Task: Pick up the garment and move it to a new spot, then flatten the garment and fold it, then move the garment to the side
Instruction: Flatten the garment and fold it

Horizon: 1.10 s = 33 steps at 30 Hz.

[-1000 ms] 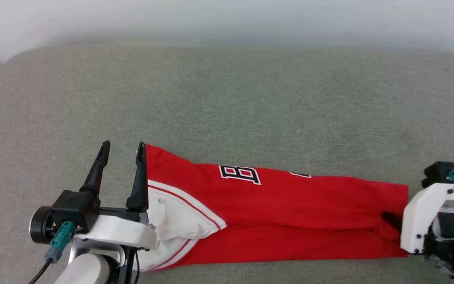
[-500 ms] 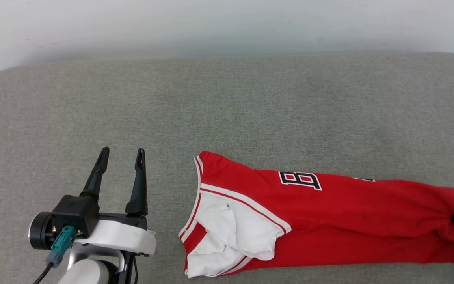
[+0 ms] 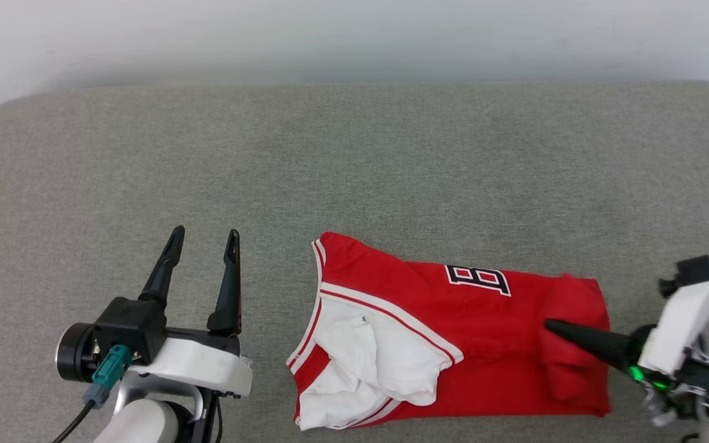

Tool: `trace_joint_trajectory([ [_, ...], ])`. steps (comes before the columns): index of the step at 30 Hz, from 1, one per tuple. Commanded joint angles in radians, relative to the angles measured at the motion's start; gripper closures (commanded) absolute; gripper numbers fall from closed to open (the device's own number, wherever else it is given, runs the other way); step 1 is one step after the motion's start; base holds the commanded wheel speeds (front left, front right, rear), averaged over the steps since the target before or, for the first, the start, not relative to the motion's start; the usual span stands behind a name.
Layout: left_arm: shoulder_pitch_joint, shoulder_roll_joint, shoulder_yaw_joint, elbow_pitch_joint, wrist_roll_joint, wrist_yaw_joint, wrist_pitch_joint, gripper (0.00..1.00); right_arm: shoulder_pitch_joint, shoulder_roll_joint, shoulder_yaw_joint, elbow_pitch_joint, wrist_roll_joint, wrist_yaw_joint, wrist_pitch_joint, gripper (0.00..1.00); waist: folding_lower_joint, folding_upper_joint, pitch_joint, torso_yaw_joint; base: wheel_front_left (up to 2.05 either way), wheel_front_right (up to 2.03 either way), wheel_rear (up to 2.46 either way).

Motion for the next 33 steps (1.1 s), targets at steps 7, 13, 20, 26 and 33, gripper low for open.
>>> trace_joint_trajectory([
  [7, -0.026, -0.012, -0.016, 0.009, 0.001, -0.009, 0.003, 0.00, -0.054, 0.003, 0.298, 0.132, 0.219, -0.001, -0.165, 1.00, -0.0001, 0.0000, 0.016, 0.036, 0.00, 0.00, 0.00],
  [13, -0.051, -0.031, -0.033, 0.024, -0.001, -0.024, 0.005, 0.00, -0.111, 0.003, 0.535, 0.202, 0.298, -0.001, -0.310, 1.00, -0.0001, 0.0000, 0.033, 0.082, 0.00, 0.00, 0.00],
  [20, -0.059, -0.055, -0.043, 0.051, -0.006, -0.033, -0.007, 0.00, -0.164, 0.003, 0.675, 0.273, 0.249, -0.001, -0.458, 0.00, -0.0001, 0.0000, 0.035, 0.116, 0.00, 0.00, 0.00],
  [26, -0.044, -0.065, -0.042, 0.067, -0.010, -0.036, -0.014, 0.00, -0.203, -0.022, 0.758, 0.235, 0.144, -0.001, -0.522, 0.00, -0.0001, 0.0000, 0.024, 0.108, 0.00, 0.00, 0.00],
  [33, -0.033, -0.063, -0.037, 0.077, -0.014, -0.030, -0.018, 0.00, -0.222, -0.150, 0.840, 0.117, -0.168, -0.001, -0.718, 0.00, -0.0001, 0.0000, 0.000, 0.076, 0.00, 0.00, 0.00],
])
